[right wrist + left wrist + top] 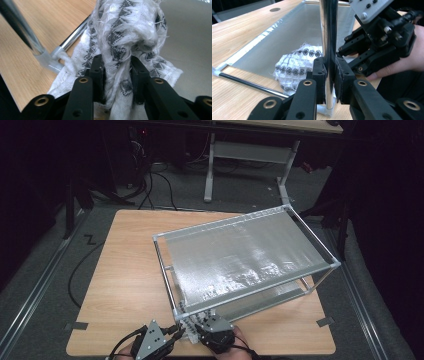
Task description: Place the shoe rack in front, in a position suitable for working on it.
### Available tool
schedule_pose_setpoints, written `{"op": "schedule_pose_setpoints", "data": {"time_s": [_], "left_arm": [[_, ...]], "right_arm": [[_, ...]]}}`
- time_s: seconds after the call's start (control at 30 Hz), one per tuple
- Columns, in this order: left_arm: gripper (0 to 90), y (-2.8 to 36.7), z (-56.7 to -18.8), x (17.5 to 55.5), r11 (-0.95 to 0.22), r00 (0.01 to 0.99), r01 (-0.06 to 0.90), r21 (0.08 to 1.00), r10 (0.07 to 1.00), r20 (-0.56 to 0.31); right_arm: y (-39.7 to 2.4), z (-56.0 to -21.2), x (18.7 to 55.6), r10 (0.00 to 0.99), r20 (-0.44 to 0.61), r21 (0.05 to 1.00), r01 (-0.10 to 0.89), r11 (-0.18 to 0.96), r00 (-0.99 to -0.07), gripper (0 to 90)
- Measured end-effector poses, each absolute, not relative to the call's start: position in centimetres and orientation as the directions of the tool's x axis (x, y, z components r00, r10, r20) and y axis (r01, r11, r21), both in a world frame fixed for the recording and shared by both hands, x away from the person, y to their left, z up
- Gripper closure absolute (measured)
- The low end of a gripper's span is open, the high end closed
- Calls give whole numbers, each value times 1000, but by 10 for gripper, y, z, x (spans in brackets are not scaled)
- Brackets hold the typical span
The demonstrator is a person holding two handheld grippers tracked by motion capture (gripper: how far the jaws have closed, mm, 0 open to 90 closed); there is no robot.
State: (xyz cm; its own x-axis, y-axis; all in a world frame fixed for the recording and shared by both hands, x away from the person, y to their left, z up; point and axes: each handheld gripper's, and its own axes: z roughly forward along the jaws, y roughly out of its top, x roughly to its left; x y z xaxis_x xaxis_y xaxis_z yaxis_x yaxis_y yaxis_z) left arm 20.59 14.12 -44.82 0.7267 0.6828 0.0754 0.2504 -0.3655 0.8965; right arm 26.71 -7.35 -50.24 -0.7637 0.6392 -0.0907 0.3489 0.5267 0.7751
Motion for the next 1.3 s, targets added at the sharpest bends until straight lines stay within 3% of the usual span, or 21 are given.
{"op": "schedule_pose_setpoints", "data": {"time_s": [0.3, 0.67, 1.3], "left_arm": [[796, 147, -450, 202, -356, 722, 242, 902, 688, 78], [793, 146, -450, 202, -361, 718, 237, 902, 690, 87], [796, 159, -449, 205, -352, 701, 260, 899, 709, 75]], "right_arm": [[-71, -504, 268, 671, -145, 766, 347, 541, -727, 720], [-118, -504, 295, 789, -113, 752, 467, 466, -604, 720], [-213, -502, 333, 897, -111, 763, 542, 353, -428, 725]]}}
